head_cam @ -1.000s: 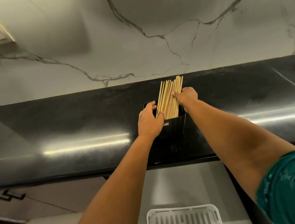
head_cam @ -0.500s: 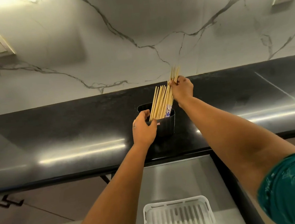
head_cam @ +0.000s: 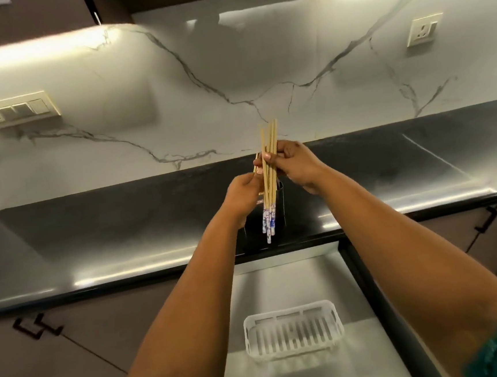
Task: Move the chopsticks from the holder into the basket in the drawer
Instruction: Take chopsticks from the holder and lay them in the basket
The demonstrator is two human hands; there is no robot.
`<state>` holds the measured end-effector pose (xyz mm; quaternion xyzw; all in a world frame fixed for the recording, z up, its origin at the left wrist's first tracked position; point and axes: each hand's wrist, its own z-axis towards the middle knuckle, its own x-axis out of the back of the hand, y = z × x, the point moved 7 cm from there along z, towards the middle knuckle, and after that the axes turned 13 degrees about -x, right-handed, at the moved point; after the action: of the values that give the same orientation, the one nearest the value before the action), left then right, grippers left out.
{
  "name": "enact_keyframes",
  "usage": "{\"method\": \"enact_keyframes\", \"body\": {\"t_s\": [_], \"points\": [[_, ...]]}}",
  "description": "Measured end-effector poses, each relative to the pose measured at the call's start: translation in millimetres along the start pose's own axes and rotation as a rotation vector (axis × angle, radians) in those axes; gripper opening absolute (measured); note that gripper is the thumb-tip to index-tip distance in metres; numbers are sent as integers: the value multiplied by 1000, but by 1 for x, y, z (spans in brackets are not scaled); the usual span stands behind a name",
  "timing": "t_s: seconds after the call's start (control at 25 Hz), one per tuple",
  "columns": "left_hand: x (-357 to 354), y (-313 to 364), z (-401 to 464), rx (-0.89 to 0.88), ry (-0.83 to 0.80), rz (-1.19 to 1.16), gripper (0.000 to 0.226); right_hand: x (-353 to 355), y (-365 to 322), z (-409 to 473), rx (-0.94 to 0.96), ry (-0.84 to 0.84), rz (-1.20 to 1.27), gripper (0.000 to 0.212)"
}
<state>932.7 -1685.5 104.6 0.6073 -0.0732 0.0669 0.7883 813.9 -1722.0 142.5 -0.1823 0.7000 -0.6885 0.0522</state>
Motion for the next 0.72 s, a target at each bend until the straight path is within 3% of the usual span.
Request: {"method": "enact_keyframes", "body": {"t_s": [0.08,0.16,0.24,0.32,0.4,0.52,0.64,0.72], "points": [[-14,-6,-28,68,-98,-190,41,-6,10,-23,-27,60,-51,20],[-22,-15,-53,76,-130,-187,33,-16,23,-43,-78,59,-184,19],[-31,-27,-75,102,-142,-172,23,-30,37,-61,-135,-30,-336,16],[-38,-41,-94,154,-127,-260,17,-39,51,-75,-182,-109,-336,13],[-43,-52,-110,206,-96,-411,17,-40,68,-86,-237,-136,-211,17],[-44,-69,-129,286,60,-555,19,-35,119,-100,-414,-79,-77,38],[-33,-86,-145,326,322,-626,14,-23,191,-129,-729,188,274,47],[-28,-94,-152,304,444,-706,13,-24,225,-150,-835,326,583,55]]}}
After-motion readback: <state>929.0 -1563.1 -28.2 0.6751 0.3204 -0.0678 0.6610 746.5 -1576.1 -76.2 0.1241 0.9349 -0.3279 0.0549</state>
